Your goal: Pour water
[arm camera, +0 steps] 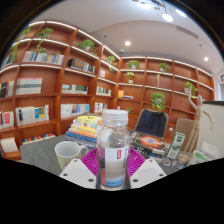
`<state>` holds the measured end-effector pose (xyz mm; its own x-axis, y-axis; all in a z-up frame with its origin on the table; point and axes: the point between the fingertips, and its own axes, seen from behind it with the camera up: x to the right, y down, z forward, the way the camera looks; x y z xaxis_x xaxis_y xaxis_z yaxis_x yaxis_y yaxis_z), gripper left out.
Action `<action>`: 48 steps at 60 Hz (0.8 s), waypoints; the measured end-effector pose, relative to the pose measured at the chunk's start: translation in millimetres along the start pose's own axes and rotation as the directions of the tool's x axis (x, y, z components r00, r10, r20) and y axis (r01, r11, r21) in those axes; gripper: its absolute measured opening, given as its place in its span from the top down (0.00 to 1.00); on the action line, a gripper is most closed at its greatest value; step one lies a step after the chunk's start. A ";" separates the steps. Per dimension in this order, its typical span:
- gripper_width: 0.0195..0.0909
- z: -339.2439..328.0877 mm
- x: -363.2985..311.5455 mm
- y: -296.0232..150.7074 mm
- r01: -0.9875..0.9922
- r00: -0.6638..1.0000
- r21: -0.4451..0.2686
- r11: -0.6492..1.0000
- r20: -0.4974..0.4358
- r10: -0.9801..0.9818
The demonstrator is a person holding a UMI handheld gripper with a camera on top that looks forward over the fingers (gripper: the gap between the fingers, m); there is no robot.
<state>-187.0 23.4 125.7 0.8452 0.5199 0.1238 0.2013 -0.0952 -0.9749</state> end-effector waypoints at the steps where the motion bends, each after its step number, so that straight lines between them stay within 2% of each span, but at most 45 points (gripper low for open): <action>1: 0.76 -2.2 -6.0 3.5 -0.005 1.000 0.003 1.000 0.001 0.005; 12: 0.77 -1.9 -16.2 25.8 -0.091 0.995 0.000 0.996 0.035 0.091; 13: 0.76 1.0 -5.1 25.3 -0.096 0.995 0.031 0.995 0.035 0.095; 16: 0.76 -0.5 2.0 26.6 -0.114 0.993 0.045 0.992 0.027 0.113; 23: 0.76 -0.5 0.3 27.1 -0.121 0.993 0.065 0.991 0.019 0.120; 27: 0.72 -1.1 0.4 25.9 -0.116 0.993 0.063 0.991 0.012 0.116; 36: 0.55 -2.3 -1.8 26.7 -0.112 0.994 0.040 0.993 0.002 0.112; 38: 0.46 -3.9 -2.0 26.4 -0.122 0.993 0.036 0.992 0.007 0.122; 45: 0.02 -20.4 -3.4 29.1 -0.207 0.978 0.022 0.978 0.025 0.206; 46: 0.00 -25.3 -3.2 29.5 -0.217 0.976 0.022 0.976 0.025 0.216; 48: 0.04 -36.1 -4.8 29.7 -0.233 0.972 0.023 0.972 0.022 0.232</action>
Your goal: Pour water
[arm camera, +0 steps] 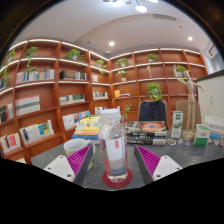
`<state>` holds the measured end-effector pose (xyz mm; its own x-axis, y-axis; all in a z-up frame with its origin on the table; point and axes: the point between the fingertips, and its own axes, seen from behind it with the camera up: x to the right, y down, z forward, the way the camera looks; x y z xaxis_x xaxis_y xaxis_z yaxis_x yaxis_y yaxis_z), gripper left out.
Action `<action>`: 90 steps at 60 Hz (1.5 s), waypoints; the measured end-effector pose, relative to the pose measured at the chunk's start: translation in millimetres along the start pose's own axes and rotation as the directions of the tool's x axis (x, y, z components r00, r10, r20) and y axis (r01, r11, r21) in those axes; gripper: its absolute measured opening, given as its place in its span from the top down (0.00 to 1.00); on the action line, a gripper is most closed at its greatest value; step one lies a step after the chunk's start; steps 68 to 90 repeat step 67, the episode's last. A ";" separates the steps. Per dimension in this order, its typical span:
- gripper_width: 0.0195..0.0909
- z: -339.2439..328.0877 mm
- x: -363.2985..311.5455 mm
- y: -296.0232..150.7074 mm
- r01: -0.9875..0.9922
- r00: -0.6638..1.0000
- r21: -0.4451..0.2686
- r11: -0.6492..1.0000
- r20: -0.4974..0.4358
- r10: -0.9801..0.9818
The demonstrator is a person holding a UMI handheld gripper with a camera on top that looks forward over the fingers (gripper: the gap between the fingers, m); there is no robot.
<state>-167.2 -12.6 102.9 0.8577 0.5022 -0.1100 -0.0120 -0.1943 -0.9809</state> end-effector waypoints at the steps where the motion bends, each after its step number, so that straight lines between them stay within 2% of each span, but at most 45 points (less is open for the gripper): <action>1: 0.05 -5.9 0.9 1.1 -0.006 1.000 -0.001 1.000 -0.006 0.006; 8: 0.03 -55.0 17.6 8.4 -0.001 0.997 -0.008 1.000 -0.077 0.001; 25: 0.03 -170.0 102.0 -6.9 -0.045 0.907 0.004 0.999 -0.420 0.043; 38: 0.03 -220.9 150.8 -27.4 -0.008 0.822 0.019 1.000 -0.569 0.017; 57: 0.03 -236.0 161.5 -30.8 0.004 0.808 0.014 1.000 -0.589 0.005; 90: 0.03 -233.4 153.9 -37.7 0.004 0.822 0.032 0.999 -0.569 0.015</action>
